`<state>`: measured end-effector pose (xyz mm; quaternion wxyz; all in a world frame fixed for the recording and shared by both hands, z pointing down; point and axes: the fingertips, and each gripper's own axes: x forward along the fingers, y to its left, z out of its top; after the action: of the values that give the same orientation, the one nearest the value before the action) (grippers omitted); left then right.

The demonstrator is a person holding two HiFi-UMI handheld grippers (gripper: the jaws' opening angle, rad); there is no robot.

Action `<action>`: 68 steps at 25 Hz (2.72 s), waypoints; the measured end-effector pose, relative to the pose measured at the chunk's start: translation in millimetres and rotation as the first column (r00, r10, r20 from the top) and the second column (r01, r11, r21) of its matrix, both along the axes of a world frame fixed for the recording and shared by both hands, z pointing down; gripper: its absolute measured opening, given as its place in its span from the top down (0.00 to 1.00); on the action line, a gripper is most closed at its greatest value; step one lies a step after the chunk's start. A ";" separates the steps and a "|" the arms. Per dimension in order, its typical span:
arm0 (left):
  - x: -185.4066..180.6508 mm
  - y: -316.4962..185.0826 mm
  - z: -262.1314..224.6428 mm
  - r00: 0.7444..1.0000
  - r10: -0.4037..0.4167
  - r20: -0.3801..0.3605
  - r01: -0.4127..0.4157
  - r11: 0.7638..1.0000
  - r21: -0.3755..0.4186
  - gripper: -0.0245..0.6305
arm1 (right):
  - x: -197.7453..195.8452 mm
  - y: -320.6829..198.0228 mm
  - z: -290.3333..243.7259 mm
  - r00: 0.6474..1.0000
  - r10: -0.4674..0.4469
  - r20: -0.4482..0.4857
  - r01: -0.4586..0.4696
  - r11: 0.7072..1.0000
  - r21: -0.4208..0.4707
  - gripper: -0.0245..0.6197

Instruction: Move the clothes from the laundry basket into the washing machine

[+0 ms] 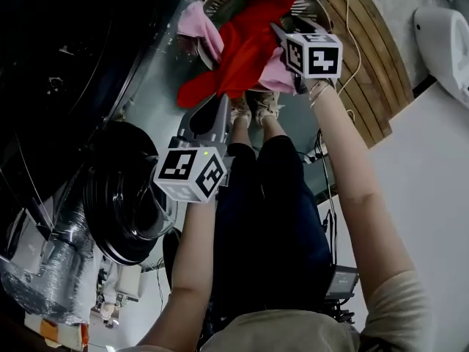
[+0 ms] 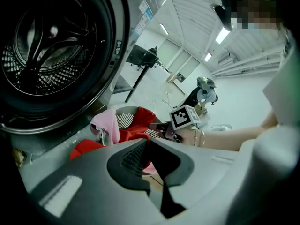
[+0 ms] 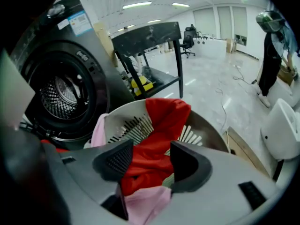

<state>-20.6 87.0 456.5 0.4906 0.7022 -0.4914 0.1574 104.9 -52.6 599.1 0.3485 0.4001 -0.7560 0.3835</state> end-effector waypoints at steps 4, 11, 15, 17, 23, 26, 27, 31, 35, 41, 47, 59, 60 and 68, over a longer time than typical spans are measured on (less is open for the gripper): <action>-3.0 -14.5 5.7 0.999 -0.037 0.006 0.037 0.999 0.006 0.93 | 19.4 -30.1 40.2 0.988 0.148 -0.036 -0.150 0.987 -0.051 0.61; -5.0 -28.9 22.9 0.998 -0.061 0.006 0.061 0.998 0.017 0.93 | 30.1 -65.8 71.2 0.977 0.208 -0.036 -0.209 0.978 -0.012 0.71; -1.0 -36.0 29.8 0.998 -0.056 -0.013 0.057 0.998 0.033 0.93 | 8.8 -64.1 44.4 1.000 0.030 0.007 -0.031 0.997 0.070 0.94; 3.7 -41.9 29.5 0.998 -0.054 -0.025 0.055 0.997 0.046 0.93 | -2.6 -57.1 11.1 0.996 -0.064 0.066 0.052 0.985 0.162 0.94; 11.9 -55.4 24.8 0.996 -0.072 -0.057 0.075 0.996 0.056 0.93 | -25.0 -6.3 -102.9 0.917 -0.290 0.275 0.179 0.913 0.367 0.94; 12.6 -60.3 18.4 0.995 -0.063 -0.080 0.069 0.995 0.074 0.93 | -40.2 27.0 -143.1 0.860 -0.409 0.305 0.266 0.869 0.416 0.94; 13.5 -62.6 15.1 0.995 -0.053 -0.088 0.061 0.995 0.085 0.93 | -45.6 37.1 -153.1 0.840 -0.451 0.301 0.300 0.849 0.435 0.94; 16.6 -74.9 -4.0 0.993 -0.010 -0.116 0.026 0.990 0.139 0.93 | -65.5 69.4 -173.8 0.766 -0.606 0.213 0.441 0.738 0.510 0.94; 20.4 -81.2 -18.1 0.989 0.030 -0.142 -0.005 0.986 0.169 0.93 | -79.8 80.1 -165.0 0.761 -0.623 0.181 0.493 0.737 0.463 0.83; 26.4 -82.4 -26.0 0.982 0.057 -0.180 -0.025 0.985 0.174 0.93 | -106.3 80.1 -148.3 0.708 -0.705 -0.044 0.621 0.592 0.514 0.73; 22.0 -80.0 -35.9 0.983 0.114 -0.143 -0.067 0.954 0.293 0.73 | -106.2 74.4 -151.4 0.725 -0.689 0.015 0.599 0.641 0.481 0.88; 33.8 -55.5 -14.7 0.840 0.466 0.276 -0.538 0.783 0.314 0.49 | -92.1 67.1 -168.8 0.750 -0.638 0.173 0.553 0.749 0.365 0.89; 37.9 -59.1 -15.9 0.842 0.448 0.301 -0.534 0.774 0.340 0.42 | -92.4 63.6 -173.3 0.765 -0.614 0.193 0.526 0.770 0.362 0.89; 51.7 -90.1 -10.2 0.851 0.296 0.434 -0.480 0.773 0.414 0.31 | -96.7 45.2 -199.8 0.817 -0.472 0.331 0.373 0.871 0.319 0.90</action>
<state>31.1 -3.1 446.3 0.1501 0.8543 -0.4348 0.2420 8.3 -7.3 399.2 0.2129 0.1734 -0.9214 0.2749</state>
